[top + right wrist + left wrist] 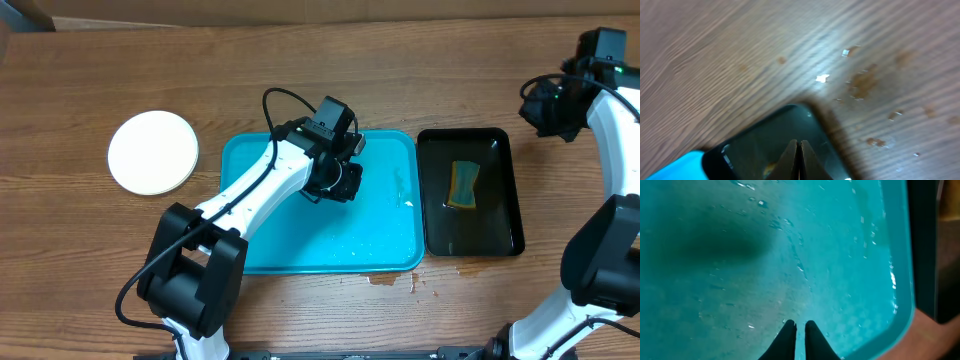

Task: Clean dirty plates on tray and stack at the side

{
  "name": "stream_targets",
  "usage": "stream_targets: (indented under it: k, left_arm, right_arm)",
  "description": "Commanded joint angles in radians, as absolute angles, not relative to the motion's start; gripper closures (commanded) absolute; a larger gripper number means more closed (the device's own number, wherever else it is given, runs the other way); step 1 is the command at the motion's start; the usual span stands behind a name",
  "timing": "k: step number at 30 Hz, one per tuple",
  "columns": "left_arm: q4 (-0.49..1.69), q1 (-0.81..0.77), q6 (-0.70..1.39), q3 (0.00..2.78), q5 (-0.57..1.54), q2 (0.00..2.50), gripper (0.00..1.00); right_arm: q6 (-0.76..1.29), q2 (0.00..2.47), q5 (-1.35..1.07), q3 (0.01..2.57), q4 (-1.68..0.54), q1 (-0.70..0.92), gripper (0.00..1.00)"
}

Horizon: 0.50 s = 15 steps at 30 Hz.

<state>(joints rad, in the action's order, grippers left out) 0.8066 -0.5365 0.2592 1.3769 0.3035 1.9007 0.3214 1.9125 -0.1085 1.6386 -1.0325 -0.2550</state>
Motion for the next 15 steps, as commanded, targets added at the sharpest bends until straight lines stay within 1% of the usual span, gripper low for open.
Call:
stream_targets:
  k: [1, 11, 15]
  left_arm:
    - [0.791, -0.544, 0.321, 1.37, 0.228, 1.904, 0.91]
    - [0.784, -0.543, 0.322, 1.37, 0.227, 1.904, 0.89]
    - [0.784, -0.543, 0.322, 1.37, 0.227, 1.904, 0.89]
  right_arm:
    - [0.368, 1.943, -0.067, 1.622, -1.039, -0.26, 0.96]
    - [0.373, 2.083, -0.063, 1.621, -1.044, -0.26, 0.96]
    - [0.375, 2.104, -0.064, 1.621, -1.044, -0.26, 0.96]
